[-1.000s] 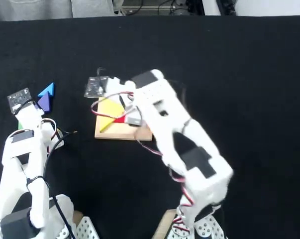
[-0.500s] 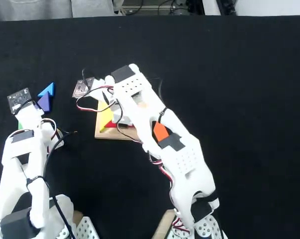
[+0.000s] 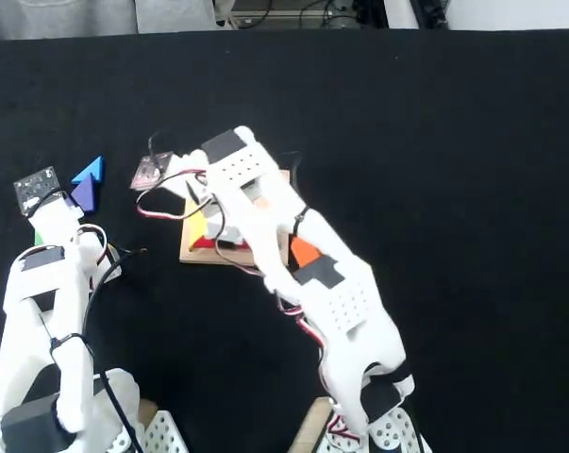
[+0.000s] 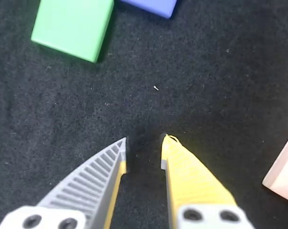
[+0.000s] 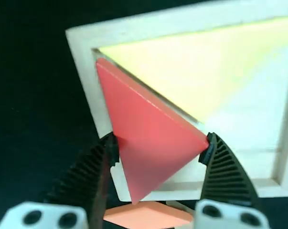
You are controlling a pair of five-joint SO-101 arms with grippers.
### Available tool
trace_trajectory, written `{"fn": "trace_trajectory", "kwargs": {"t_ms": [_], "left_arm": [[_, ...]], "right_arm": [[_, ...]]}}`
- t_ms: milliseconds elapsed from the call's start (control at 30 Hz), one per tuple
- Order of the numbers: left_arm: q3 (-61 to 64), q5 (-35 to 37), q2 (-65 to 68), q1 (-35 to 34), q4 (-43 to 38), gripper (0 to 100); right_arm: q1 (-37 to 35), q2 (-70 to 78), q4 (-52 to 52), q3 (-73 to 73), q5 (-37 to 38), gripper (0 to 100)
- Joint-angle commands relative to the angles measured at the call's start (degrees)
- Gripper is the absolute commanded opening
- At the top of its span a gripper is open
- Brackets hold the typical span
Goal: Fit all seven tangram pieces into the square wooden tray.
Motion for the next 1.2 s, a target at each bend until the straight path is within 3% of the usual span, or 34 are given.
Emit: {"fn": "trace_trajectory", "kwargs": {"t_ms": [0, 700, 933, 1167], "left_arm": [[-0.48, -0.35, -0.18, -0.22, -0.79, 13], [-0.48, -0.35, -0.18, -0.22, -0.79, 13], [-0.48, -0.35, -0.18, -0.22, -0.79, 13], [-0.48, -0.35, -0.18, -0.22, -0.79, 13]], "right_arm": [[-1.93, -0.92, 0.09, -1.63, -0.53, 22.3], [0.62, -0.84, 0.53, -0.84, -2.99, 22.9], [0.09, -0.84, 0.44, 0.31, -0.7, 38.7], [0.09, -1.27, 1.85, -0.31, -0.18, 33.8]]}}
